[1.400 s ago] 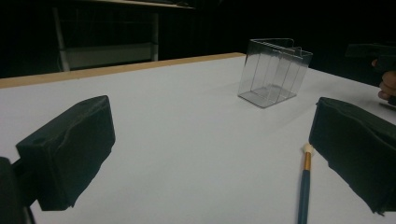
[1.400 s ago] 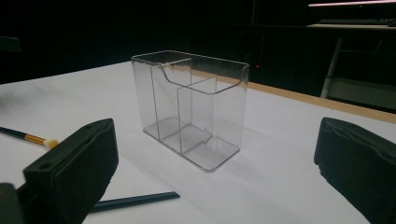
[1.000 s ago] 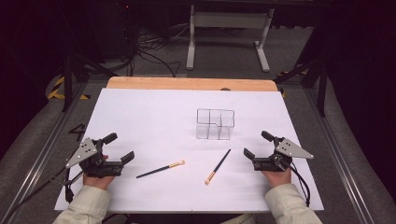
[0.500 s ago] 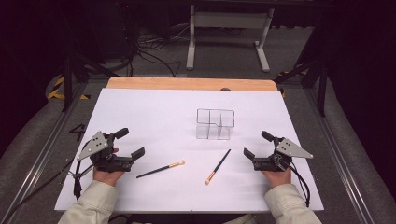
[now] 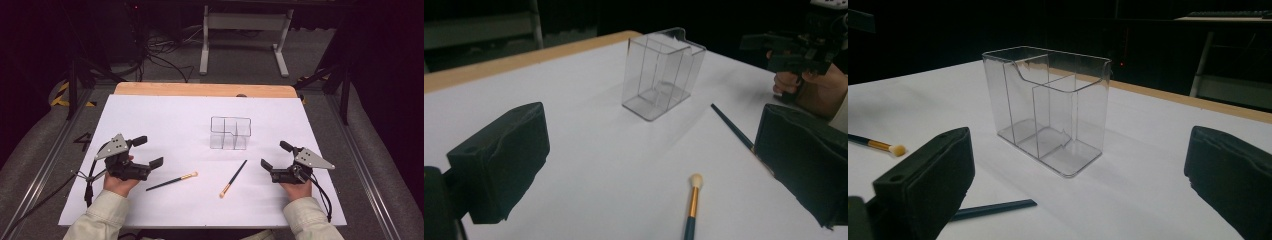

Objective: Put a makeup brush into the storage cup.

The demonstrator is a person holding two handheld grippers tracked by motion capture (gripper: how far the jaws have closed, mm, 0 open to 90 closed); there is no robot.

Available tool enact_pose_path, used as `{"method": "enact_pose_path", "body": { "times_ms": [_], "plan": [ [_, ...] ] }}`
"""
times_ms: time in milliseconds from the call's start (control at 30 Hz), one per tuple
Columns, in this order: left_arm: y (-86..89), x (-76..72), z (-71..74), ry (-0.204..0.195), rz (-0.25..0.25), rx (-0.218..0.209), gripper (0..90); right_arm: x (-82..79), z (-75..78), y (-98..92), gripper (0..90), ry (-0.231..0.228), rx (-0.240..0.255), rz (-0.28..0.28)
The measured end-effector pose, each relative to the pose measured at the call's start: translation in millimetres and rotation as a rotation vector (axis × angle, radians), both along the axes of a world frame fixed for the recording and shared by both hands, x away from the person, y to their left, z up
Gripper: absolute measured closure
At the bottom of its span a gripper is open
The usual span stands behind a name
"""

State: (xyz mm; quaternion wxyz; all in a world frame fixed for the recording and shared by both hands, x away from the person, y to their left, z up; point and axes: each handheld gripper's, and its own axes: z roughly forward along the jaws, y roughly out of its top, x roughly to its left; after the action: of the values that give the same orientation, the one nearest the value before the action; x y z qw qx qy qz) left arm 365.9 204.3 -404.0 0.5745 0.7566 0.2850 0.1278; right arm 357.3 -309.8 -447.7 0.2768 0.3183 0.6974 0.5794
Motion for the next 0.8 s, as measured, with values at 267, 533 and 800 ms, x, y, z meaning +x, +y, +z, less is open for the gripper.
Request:
{"method": "enact_pose_path", "body": {
  "times_ms": [267, 533, 800],
  "plan": [
    [-8.8, 8.0, 10.1, 0.111, -0.042, 0.146, 2.0, 0.5, -0.4, 0.4, 0.7, 0.016, 0.001, 0.006],
    [-19.9, 10.5, 17.8, 0.174, -0.06, 0.274, 2.5, 1.2, -0.8, 0.4, 0.7, 0.019, 0.001, 0.005],
    [-35.1, 8.2, 26.7, 0.186, -0.078, 0.416, 1.9, 1.7, -1.3, 0.4, 0.7, 0.027, 0.0, 0.005]
  ]
}}
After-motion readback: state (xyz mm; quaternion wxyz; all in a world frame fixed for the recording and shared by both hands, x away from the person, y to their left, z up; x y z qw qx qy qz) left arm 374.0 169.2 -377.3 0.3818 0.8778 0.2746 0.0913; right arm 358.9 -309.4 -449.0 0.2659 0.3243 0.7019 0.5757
